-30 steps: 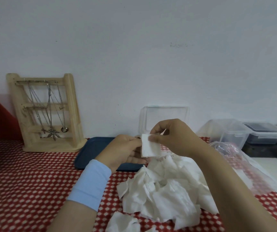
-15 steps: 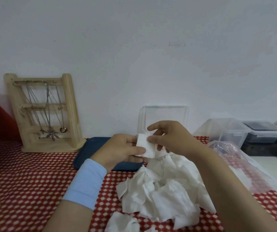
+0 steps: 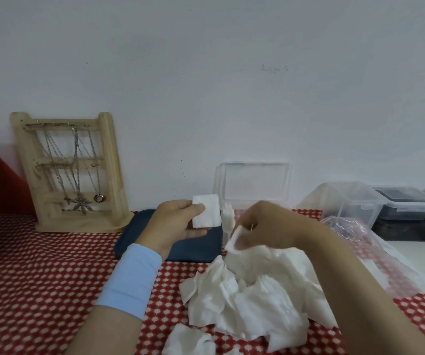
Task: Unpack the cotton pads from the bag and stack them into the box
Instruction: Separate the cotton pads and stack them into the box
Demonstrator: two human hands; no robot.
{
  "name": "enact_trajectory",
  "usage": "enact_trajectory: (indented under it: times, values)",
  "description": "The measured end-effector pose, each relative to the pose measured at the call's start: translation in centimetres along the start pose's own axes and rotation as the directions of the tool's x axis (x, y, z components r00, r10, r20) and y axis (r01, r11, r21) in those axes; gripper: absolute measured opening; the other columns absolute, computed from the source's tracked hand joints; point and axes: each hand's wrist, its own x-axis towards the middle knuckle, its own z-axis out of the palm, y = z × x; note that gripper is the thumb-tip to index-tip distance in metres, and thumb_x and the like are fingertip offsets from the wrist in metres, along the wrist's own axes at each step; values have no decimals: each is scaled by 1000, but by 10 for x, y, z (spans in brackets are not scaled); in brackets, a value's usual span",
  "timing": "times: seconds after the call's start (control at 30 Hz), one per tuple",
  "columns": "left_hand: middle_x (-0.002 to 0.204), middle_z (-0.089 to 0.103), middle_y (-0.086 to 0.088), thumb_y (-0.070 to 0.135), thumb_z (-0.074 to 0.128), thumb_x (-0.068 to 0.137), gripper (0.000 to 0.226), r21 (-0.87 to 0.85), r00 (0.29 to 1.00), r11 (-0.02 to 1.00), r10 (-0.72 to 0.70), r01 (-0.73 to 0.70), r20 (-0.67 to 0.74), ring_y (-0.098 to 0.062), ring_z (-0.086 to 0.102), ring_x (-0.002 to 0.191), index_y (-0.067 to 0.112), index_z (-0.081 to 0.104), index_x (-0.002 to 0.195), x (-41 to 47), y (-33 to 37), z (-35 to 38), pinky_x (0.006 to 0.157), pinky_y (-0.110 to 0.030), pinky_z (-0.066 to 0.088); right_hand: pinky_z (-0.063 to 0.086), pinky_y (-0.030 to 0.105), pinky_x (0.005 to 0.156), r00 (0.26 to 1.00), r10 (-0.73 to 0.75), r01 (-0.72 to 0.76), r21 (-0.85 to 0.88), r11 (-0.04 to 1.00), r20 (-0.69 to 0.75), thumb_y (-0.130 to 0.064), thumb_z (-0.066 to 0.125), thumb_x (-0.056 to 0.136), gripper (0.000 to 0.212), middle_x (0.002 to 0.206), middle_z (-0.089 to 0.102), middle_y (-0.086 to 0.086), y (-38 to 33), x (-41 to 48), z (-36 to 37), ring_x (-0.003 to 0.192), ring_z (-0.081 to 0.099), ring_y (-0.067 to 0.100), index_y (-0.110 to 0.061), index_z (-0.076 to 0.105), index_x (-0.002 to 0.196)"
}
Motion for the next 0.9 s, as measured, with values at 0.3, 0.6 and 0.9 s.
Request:
enact_trajectory:
  times: [0.3, 0.6, 0.9]
  values:
    - [104, 79, -13, 17, 69, 96, 23, -48, 986, 998, -34, 43, 162, -22, 77, 91, 2, 74, 112, -8, -1, 17, 70, -27, 61, 46, 16, 50, 965, 145, 21, 611, 791, -220, -17, 89, 74, 17, 59, 66, -6, -16, -2, -5, 50, 57, 4, -9, 76, 78]
    - [107, 76, -22, 16, 54, 104, 26, -134, 965, 984, -79, 115, 252, -31, 75, 100, -2, 68, 117, -10, 1, 21, 78, -35, 64, 51, 24, 52, 912, 280, -87, 525, 846, -300, -26, 93, 69, 34, 65, 67, 4, -13, 9, 7, 50, 57, 9, -2, 72, 79]
    - [107, 77, -20, 17, 53, 105, 29, -86, 962, 993, -58, 83, 267, -29, 76, 100, -3, 68, 119, -11, 2, 18, 76, -31, 64, 49, 20, 51, 916, 294, -83, 587, 806, -274, -29, 93, 68, 31, 59, 65, -1, -17, 9, 10, 52, 59, 9, -9, 70, 69]
